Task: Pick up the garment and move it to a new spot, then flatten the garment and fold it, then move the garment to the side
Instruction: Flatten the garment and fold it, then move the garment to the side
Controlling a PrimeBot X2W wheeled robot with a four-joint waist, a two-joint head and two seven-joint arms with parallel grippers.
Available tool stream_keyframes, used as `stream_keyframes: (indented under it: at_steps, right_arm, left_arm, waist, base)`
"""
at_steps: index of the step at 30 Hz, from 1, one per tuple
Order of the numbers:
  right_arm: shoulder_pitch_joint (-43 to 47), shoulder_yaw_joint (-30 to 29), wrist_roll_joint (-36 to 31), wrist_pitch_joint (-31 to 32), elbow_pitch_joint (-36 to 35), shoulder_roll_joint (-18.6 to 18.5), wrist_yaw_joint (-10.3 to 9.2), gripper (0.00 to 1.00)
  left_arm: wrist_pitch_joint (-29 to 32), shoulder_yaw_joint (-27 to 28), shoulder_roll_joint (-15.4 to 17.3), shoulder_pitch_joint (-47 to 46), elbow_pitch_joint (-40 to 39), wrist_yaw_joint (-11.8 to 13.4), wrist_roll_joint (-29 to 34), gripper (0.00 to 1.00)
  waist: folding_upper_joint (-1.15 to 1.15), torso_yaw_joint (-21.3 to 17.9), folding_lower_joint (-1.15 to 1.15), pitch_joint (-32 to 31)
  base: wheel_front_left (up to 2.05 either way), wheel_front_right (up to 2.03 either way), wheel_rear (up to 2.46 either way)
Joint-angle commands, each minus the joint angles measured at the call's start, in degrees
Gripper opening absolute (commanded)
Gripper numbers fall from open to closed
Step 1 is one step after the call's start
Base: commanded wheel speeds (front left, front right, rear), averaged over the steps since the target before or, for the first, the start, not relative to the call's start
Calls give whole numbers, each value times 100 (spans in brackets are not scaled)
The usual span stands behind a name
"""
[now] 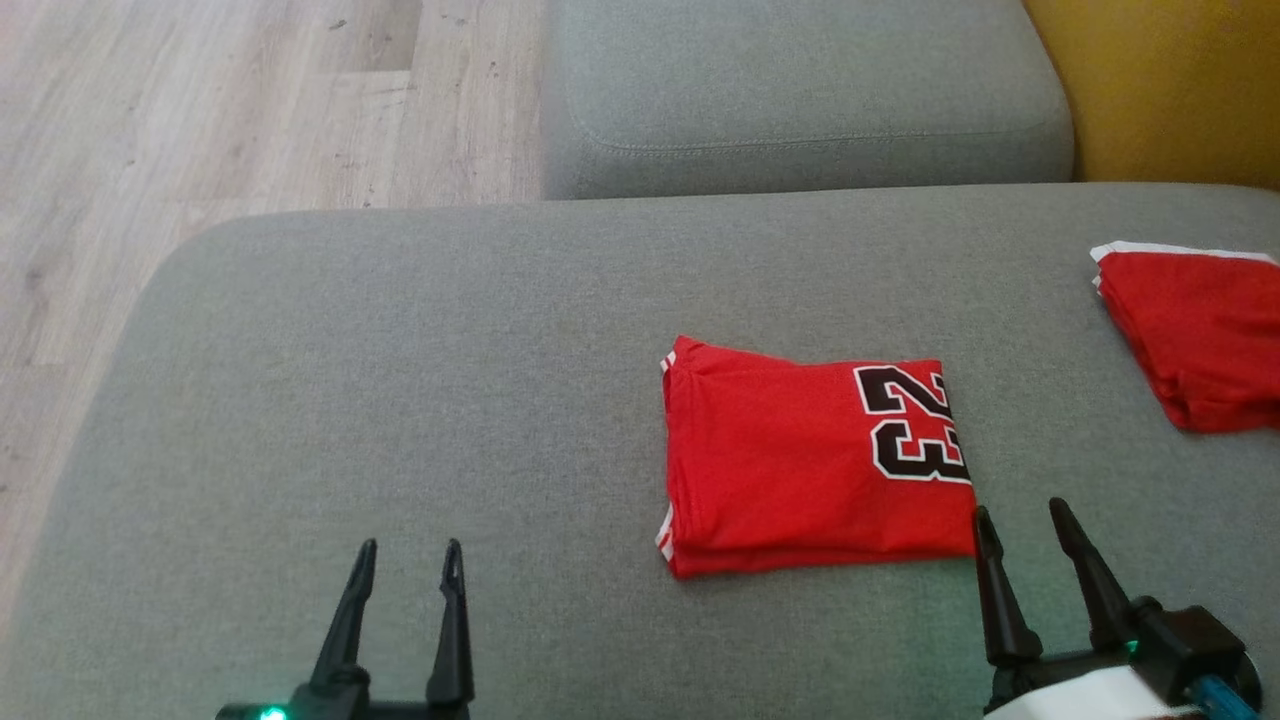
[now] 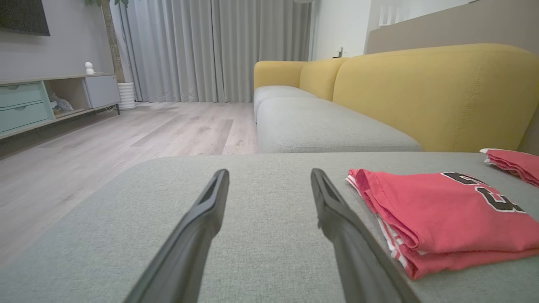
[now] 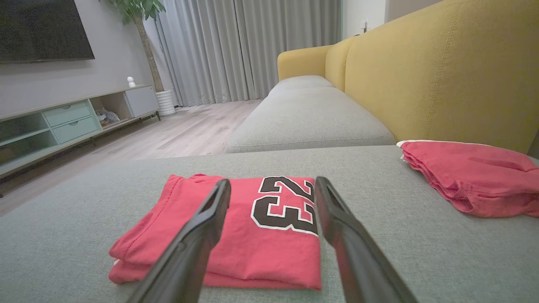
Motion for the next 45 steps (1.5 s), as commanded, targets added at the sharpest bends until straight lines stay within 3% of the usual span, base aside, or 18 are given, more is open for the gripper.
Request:
stream_keyframes:
  at_steps: [1, 24, 30, 36, 43, 44, 45]
  right_arm:
    - [-144, 131, -6, -64, -189, -53, -4, 100]
    - [-406, -103, 118, -64, 6, -4, -4, 100]
    - [-1138, -131, 482, -30, 872, -176, -4, 100]
    - [-2156, -112, 1108, 667, 1834, -489, -4, 100]
    - [-2555, 8, 1330, 1320, 2545, -707, -4, 100]
    - [-2562, 74, 1425, 1386, 2574, -707, -4, 88]
    - [-2562, 135, 1530, 1424, 2577, -709, -4, 52]
  left_arm:
    - [-29, 266, -62, -178, -152, -24, 12, 100]
    - [-29, 366, -167, -226, -170, -109, 127, 100]
    - [-29, 283, -179, -369, -173, -136, 151, 100]
    - [-29, 145, -187, -685, -151, -178, 170, 100]
    - [-29, 48, -190, -865, -72, -161, 112, 100]
    - [-29, 44, -190, -873, -70, -141, 90, 100]
    - [-29, 43, -190, -876, -69, -124, 72, 100]
  waist:
    - [0, 7, 0, -2]
    - [0, 108, 0, 260]
    - [0, 207, 0, 695]
    - [0, 365, 0, 1146]
    - [0, 543, 0, 1307]
    - [0, 555, 0, 1310]
    - [0, 563, 0, 1311]
  base:
    - [0, 0, 0]
    - [0, 0, 0]
    - [0, 0, 0]
    - [0, 0, 0]
    - [0, 0, 0]
    - [0, 0, 0]
    - [0, 0, 0]
